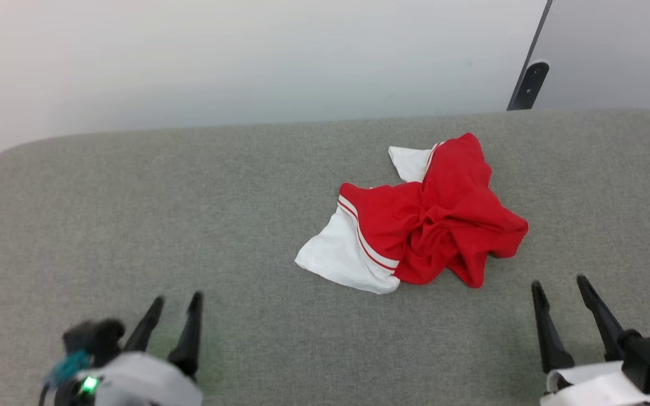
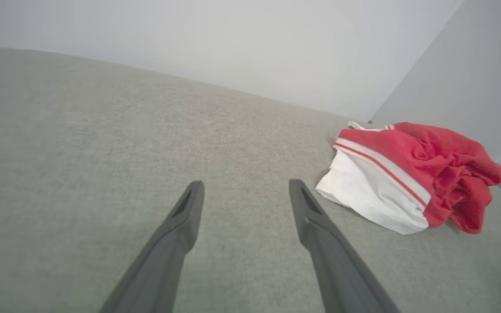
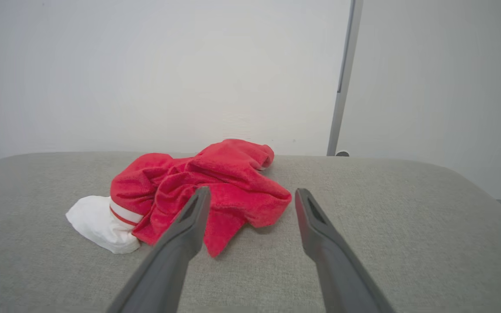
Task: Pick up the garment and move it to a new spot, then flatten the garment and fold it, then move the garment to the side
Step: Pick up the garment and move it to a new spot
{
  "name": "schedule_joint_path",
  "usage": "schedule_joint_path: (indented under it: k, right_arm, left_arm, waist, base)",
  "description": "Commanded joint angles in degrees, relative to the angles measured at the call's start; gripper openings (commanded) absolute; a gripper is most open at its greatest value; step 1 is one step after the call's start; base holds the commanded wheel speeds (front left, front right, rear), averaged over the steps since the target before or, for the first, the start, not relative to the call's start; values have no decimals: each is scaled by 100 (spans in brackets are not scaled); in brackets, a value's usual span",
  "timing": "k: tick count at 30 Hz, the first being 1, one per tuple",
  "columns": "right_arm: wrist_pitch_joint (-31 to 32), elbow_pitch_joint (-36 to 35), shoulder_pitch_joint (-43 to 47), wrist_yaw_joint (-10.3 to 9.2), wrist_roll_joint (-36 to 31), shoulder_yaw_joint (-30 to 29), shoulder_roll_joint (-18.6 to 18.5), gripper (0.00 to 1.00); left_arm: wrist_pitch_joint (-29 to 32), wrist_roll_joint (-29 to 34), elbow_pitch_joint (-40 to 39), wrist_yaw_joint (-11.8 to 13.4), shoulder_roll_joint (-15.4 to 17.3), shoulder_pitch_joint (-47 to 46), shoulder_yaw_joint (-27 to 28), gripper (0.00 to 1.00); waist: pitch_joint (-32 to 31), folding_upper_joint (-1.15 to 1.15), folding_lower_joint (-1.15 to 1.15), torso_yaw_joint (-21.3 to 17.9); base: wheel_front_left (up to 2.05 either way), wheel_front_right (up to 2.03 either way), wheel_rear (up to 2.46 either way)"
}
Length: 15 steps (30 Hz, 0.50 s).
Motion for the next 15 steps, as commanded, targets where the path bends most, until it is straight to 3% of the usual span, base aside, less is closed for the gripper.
schedule_joint_path:
  k: [1,9,15]
  right_arm:
    - [38,-64,187,-8,10,-101,-16,100]
    - [170,-253,658,-8,-37,-343,-50,100]
    - [280,-403,792,-8,-20,-393,-37,100]
  left_arm:
    - [0,284,-278,128,-48,445,337,100]
    - [-1,1034,-934,48,-472,1620,1365,100]
    - [-1,2212,-1098,-136,-790,2093,1825,100]
  waist:
    - [-69,0,0,18]
    - [-205,0,0,-54]
    - [-302,0,0,-118]
  base:
    - [0,0,0]
    - [0,0,0]
    - [0,0,0]
